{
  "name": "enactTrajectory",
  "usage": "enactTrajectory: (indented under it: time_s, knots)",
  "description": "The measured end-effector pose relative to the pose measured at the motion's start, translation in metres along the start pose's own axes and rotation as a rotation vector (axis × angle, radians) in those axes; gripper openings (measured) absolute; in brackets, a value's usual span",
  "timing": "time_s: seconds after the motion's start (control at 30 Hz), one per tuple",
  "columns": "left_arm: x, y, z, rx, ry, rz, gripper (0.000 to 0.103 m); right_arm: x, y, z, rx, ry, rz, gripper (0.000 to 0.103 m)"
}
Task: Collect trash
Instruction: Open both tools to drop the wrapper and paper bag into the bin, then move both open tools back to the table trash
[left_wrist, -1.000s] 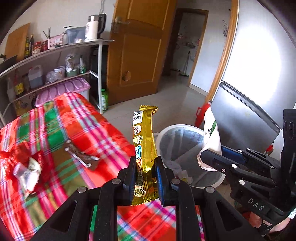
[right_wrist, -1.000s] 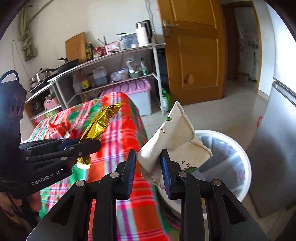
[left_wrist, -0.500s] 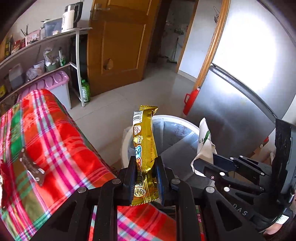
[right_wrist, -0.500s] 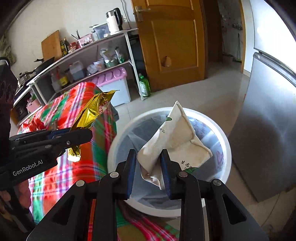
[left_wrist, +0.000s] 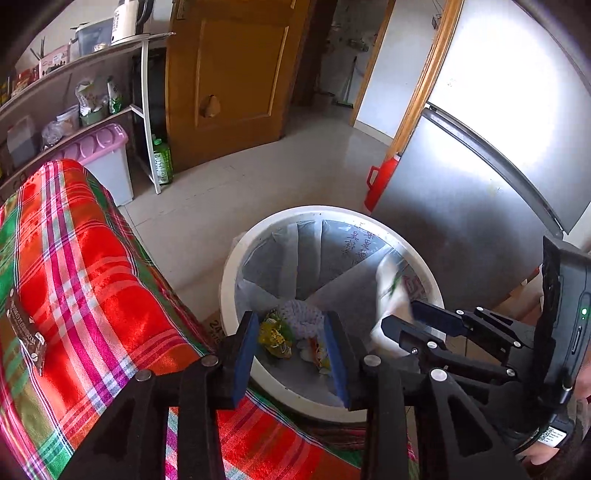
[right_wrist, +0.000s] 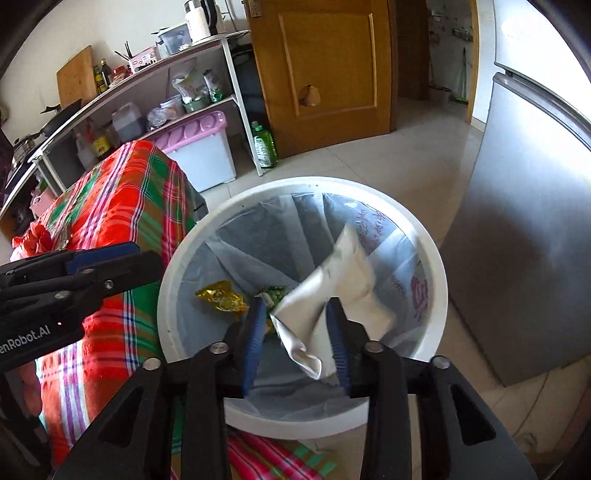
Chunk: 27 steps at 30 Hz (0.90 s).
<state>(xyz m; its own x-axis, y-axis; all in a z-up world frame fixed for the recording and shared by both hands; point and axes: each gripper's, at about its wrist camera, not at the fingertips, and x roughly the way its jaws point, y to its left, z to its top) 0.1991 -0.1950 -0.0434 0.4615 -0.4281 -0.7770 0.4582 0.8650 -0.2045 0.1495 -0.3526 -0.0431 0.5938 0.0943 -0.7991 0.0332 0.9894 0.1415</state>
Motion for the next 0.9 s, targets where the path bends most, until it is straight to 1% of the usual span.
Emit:
enactTrajectory:
  time_s: [0.03, 0.27, 0.53, 0.57, 0.6, 0.63, 0.67, 0.8, 0.9]
  knots:
    - [-0.001, 0.0, 0.0, -0.001, -0.002, -0.001, 0.037, 0.001, 0.001, 0.001, 0.003, 0.001, 0.001, 0.052]
    - [-0.01, 0.002, 0.0, -0.006, -0.018, 0.003, 0.037, -0.005, 0.005, 0.0, 0.001, -0.007, -0.01, 0.052]
    - [-0.031, 0.009, -0.007, -0.016, -0.051, 0.016, 0.038, -0.025, 0.016, 0.002, 0.006, -0.053, 0.002, 0.052]
    - [-0.036, 0.011, -0.008, -0.021, -0.06, 0.013, 0.038, -0.029, 0.02, 0.002, 0.003, -0.065, 0.007, 0.052]
    - [-0.04, 0.013, -0.008, -0.023, -0.065, 0.014, 0.041, -0.032, 0.022, 0.003, 0.0, -0.072, 0.009, 0.052]
    - [-0.045, 0.015, -0.01, -0.027, -0.072, 0.026, 0.045, -0.034, 0.025, 0.004, -0.004, -0.077, 0.013, 0.052]
    - [-0.049, 0.017, -0.011, -0.027, -0.08, 0.034, 0.046, -0.036, 0.029, 0.005, -0.008, -0.083, 0.019, 0.052]
    - [-0.066, 0.03, -0.015, -0.052, -0.105, 0.042, 0.046, -0.044, 0.046, 0.01, -0.03, -0.108, 0.04, 0.052]
    - [-0.081, 0.039, -0.019, -0.059, -0.13, 0.072, 0.046, -0.047, 0.06, 0.012, -0.049, -0.122, 0.06, 0.052]
